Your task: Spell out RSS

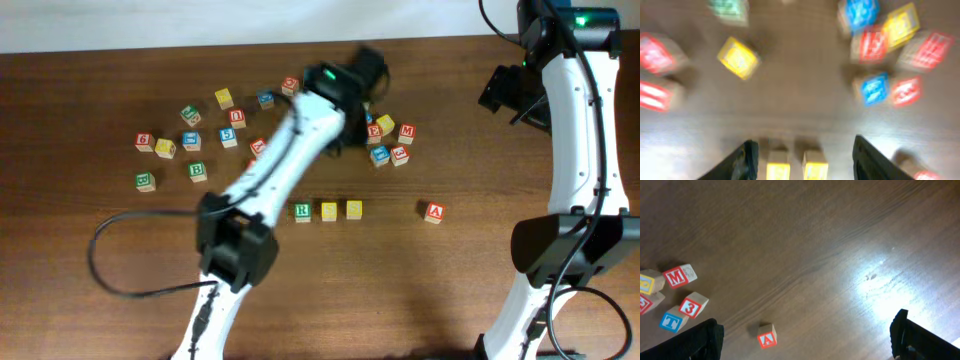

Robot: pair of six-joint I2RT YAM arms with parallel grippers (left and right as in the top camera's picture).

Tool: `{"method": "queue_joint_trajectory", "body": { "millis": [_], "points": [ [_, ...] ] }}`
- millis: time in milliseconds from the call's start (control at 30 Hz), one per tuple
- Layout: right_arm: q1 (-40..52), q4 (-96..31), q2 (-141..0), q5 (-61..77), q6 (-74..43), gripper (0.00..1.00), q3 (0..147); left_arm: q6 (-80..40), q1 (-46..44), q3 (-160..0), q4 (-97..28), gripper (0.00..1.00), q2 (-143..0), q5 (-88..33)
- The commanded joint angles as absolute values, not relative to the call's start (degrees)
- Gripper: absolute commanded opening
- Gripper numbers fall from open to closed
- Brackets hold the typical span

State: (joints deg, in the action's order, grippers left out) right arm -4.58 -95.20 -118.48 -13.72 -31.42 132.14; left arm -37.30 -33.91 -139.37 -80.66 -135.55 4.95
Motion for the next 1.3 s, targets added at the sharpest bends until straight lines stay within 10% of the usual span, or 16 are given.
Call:
{"method": "queue_joint_trajectory", "body": {
  "millis": [0,133,167,367,600,633,667,700,1000,1267],
  "points": [
    [-4.5,-95.2,-118.4,-13.7,-31.6,0.98,132.2,-27.7,-25.1,-161.9,-96.7,0.57,-134.3,5.8],
    [-4.5,-95.2,-118.4,-13.7,-31.6,0.98,132.2,-17.7,-16.3,-164.0,-96.7,0.7,-122.4,-7.3],
    [-4.5,-95.2,-118.4,-13.8,-31.6,0.98,132.2,-15.6,-15.2,-161.4,-96.7,0.89,-118.5,-7.3],
    [-4.5,-95.2,-118.4,-13.7,-31.6,0.98,132.2,-16.0,-12.9,-102.3,-87.0,0.94,-87.7,-1.7],
    [-4.2,-97.3,-118.4,5.6,-24.8,1.0,131.2,-22.1,-13.0,-65.0,-51.8,0.02,-92.6,-8.8],
    [-3.3,-97.3,-118.4,9.2,-18.2,1.0,129.7,-23.2,-13.0,-64.4,-50.8,0.0,-94.5,-8.8],
    [-1.6,-97.3,-118.4,11.2,-11.6,0.78,126.7,-23.2,-13.0,-64.4,-50.1,0.0,-96.3,-8.8],
    [1.0,-97.3,-118.4,10.9,-5.7,0.04,122.3,-23.2,-13.0,-64.4,-49.2,0.0,-98.6,-8.8],
    [7.6,-93.8,-95.4,9.7,-7.2,0.04,102.8,-23.2,-13.0,-64.4,-46.7,0.0,-101.3,-9.3],
    [11.0,-47.4,-96.9,20.5,-14.1,0.04,63.1,-29.6,-15.4,-63.0,-38.2,0.0,-101.9,-9.4]
  ]
}}
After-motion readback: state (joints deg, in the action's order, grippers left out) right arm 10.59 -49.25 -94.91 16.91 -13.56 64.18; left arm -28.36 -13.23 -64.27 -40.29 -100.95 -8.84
